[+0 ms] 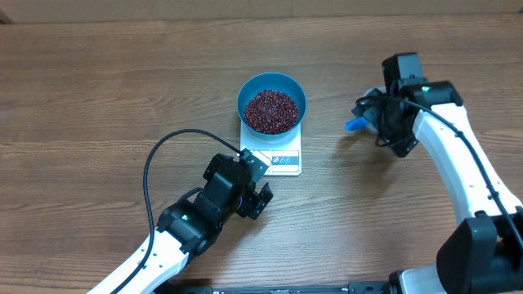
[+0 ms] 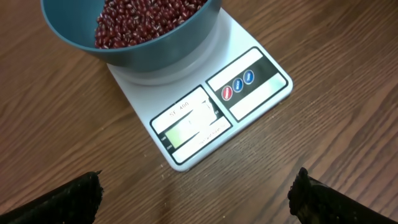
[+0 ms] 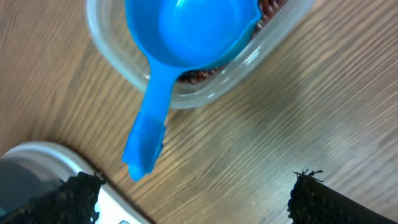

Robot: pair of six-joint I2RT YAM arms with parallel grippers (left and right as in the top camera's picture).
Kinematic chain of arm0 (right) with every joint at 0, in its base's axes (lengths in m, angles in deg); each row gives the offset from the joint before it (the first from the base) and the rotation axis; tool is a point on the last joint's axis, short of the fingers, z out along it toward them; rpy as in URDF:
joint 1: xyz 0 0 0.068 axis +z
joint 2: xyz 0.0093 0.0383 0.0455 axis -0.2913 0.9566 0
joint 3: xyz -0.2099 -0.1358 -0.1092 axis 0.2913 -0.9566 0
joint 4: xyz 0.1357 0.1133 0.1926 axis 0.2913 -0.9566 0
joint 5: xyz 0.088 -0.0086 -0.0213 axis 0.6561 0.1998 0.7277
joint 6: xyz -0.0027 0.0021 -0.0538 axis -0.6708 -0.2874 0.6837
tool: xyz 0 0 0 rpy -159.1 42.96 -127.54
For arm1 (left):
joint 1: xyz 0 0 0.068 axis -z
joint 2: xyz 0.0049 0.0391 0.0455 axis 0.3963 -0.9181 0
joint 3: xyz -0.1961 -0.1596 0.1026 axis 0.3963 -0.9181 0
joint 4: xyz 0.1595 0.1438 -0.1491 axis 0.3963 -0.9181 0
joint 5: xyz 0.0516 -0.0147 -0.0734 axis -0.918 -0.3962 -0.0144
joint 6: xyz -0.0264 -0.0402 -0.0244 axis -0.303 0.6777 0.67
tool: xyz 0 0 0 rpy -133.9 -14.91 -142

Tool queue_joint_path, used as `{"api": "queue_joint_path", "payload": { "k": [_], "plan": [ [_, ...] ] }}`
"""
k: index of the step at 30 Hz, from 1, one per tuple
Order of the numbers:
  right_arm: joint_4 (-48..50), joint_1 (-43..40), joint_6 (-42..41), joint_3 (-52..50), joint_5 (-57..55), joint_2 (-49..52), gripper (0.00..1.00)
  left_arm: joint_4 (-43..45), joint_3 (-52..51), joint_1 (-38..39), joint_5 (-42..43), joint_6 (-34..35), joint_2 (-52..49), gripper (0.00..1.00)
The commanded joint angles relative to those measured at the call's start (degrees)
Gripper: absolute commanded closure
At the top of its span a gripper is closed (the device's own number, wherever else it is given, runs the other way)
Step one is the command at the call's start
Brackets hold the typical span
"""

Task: Scoop item into bowl and weigh 150g on scale

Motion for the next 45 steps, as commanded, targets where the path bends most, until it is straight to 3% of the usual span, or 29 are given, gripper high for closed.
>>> {"api": "queue_joint_path", "payload": {
  "k": [1, 9, 14, 45],
  "plan": [
    [-3.2, -0.3, 9.0, 8.4, -0.1, -2.0, 0.00, 0.0, -0.4, -0.2, 0.0, -0.7, 0.5, 0.00],
    [-16.1, -0.3, 25.4, 22.3, -0.1, -2.0, 0.00, 0.0, -0.4, -0.2, 0.0, -0.7, 0.5, 0.00],
    [-21.9, -0.3, 32.7, 25.7, -0.5, -2.0, 0.00, 0.0, -0.4, -0.2, 0.0, -0.7, 0.5, 0.01],
    [-19.0, -0.3, 33.6, 25.7, -2.5, -2.0, 0.00, 0.0, -0.4, -0.2, 0.0, -0.7, 0.5, 0.00]
  ]
}}
